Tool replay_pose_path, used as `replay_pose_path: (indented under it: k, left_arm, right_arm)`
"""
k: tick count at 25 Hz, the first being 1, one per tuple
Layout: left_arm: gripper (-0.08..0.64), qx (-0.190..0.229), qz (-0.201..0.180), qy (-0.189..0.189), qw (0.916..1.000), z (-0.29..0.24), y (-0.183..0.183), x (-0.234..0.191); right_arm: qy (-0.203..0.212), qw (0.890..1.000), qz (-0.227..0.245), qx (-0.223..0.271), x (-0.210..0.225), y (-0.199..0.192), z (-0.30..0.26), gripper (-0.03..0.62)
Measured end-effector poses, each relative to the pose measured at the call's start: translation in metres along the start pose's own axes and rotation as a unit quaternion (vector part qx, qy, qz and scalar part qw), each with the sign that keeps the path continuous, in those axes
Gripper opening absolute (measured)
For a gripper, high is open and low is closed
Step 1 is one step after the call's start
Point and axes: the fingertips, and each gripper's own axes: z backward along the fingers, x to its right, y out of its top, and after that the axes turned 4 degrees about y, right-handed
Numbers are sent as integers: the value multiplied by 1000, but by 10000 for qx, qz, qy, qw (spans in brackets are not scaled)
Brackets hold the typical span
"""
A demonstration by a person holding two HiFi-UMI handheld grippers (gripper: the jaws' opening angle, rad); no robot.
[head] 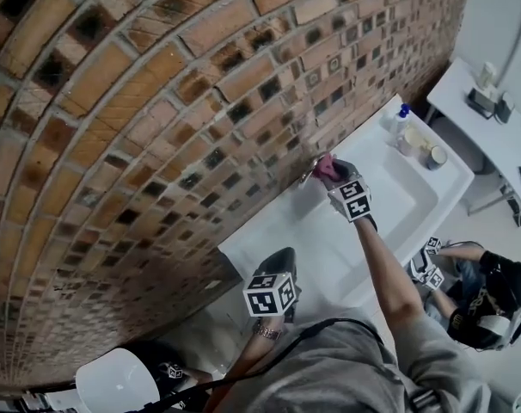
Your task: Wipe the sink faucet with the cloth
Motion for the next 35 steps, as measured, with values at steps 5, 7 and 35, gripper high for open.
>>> replay_pose_path:
  k: [5, 7, 35]
  left_arm:
    - [15, 296, 107, 123, 9994, 23, 3, -12]
    - [15, 372, 225, 178, 9989, 31, 2, -18]
    - [9, 144, -593, -115, 9981, 132, -169, 179]
  right_arm:
    - [786, 9891, -905, 855, -39, 18, 15, 109]
    - [1257, 9879, -682, 606, -87, 19, 10, 109]
    - [-372, 9769, -2001, -655, -263, -79, 401, 110]
